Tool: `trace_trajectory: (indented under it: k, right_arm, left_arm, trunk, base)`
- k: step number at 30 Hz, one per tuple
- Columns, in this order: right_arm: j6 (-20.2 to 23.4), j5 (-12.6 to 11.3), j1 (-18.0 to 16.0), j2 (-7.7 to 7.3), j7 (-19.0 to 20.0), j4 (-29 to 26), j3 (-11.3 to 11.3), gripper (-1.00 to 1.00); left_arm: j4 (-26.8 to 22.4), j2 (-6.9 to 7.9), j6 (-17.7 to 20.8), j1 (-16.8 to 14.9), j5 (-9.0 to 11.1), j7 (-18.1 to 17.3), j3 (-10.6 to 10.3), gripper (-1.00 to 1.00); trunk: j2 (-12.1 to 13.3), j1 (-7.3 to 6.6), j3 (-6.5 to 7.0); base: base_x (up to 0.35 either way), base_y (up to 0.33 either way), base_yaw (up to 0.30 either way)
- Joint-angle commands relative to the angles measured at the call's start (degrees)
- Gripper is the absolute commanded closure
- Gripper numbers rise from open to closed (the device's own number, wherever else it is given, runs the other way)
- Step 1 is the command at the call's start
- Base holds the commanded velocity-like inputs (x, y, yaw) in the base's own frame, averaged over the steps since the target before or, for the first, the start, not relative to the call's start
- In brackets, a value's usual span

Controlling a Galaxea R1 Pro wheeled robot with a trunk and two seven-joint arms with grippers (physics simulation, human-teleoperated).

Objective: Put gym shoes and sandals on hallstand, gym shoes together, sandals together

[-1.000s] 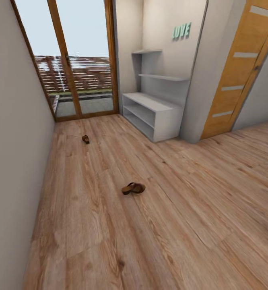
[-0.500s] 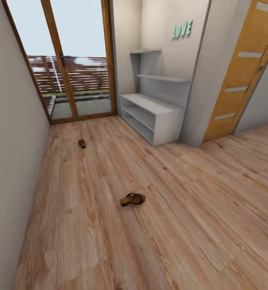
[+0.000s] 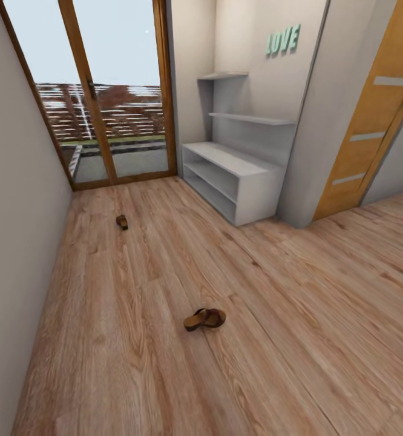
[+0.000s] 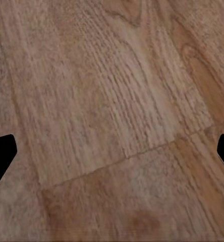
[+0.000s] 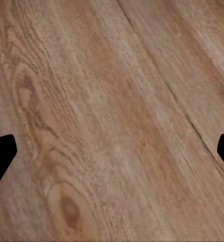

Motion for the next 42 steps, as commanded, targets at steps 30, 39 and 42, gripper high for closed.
trace_trajectory:
  k: [30, 39, 42]
  right_arm:
    - [-0.13, -0.12, -0.04, -0.02, -0.05, -0.11, 0.08, -1.00]
    - [-0.13, -0.12, -0.01, -0.02, -0.03, -0.18, 0.08, -1.00]
    - [-0.11, -0.12, -0.04, -0.02, -0.03, -0.18, 0.08, -1.00]
  left_arm:
    - [0.05, 0.00, -0.18, -0.04, 0.13, 0.05, 0.00, -1.00]
    - [0.05, 0.00, -0.18, -0.05, 0.13, 0.05, 0.00, -1.00]
    - [0.05, 0.00, -0.18, -0.06, 0.13, 0.05, 0.00, -1.00]
  trunk:
    - [-0.01, 0.02, -0.05]
    - [-0.01, 0.02, 0.03]
    - [-0.01, 0.02, 0.11]
  base:
    - [0.337, 0.109, 0.000]
    - [0.303, 0.202, -0.063]
    - [0.291, 0.222, -0.186]
